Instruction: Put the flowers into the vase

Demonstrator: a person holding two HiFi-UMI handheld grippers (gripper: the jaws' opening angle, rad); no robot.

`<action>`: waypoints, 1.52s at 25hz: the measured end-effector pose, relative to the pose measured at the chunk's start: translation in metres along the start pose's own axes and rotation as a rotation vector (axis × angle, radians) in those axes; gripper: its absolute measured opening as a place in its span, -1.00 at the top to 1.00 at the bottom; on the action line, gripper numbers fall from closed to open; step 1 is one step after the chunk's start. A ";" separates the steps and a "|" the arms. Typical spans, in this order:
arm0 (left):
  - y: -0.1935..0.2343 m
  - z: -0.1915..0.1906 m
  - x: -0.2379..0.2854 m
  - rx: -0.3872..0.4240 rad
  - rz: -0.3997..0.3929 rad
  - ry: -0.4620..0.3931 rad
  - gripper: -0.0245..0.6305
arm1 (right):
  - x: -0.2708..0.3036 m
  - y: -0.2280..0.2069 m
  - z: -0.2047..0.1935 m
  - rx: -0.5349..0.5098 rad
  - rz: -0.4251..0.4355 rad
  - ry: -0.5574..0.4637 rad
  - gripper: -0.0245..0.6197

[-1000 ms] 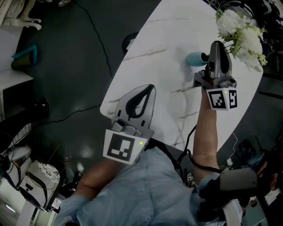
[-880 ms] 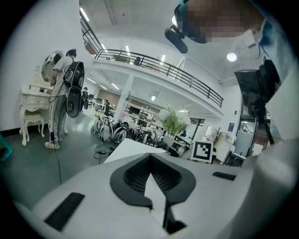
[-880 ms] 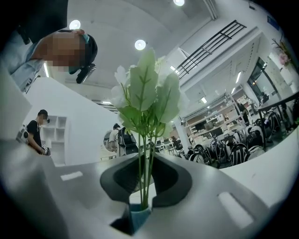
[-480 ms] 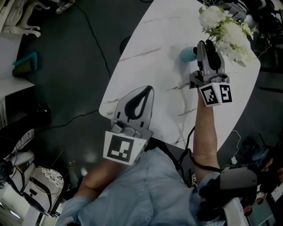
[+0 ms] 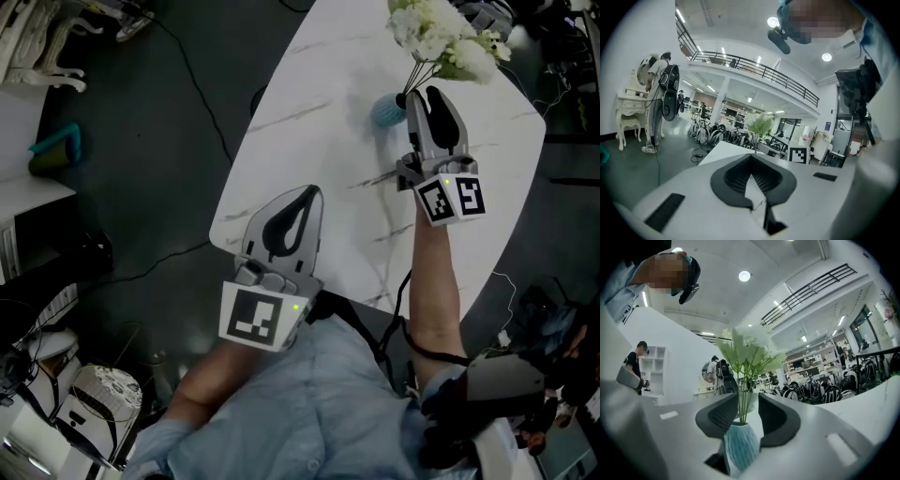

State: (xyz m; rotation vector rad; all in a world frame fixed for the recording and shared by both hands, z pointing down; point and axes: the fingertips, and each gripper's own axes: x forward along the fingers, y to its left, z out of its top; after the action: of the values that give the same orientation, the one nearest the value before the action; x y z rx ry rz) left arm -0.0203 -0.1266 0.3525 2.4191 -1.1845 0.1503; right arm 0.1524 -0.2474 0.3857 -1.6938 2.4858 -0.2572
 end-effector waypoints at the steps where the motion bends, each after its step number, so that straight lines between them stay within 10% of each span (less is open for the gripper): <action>1: -0.001 0.000 -0.001 0.002 -0.001 0.000 0.91 | -0.002 0.000 0.001 0.000 -0.002 -0.001 0.57; 38: -0.104 0.086 -0.020 0.236 -0.121 -0.195 0.91 | -0.166 0.107 0.118 -0.068 -0.263 0.024 0.92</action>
State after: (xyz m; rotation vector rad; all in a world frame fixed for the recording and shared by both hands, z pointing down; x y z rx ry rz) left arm 0.0394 -0.0931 0.2346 2.7575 -1.1530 0.0170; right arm 0.1390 -0.0625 0.2486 -2.0574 2.3086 -0.2207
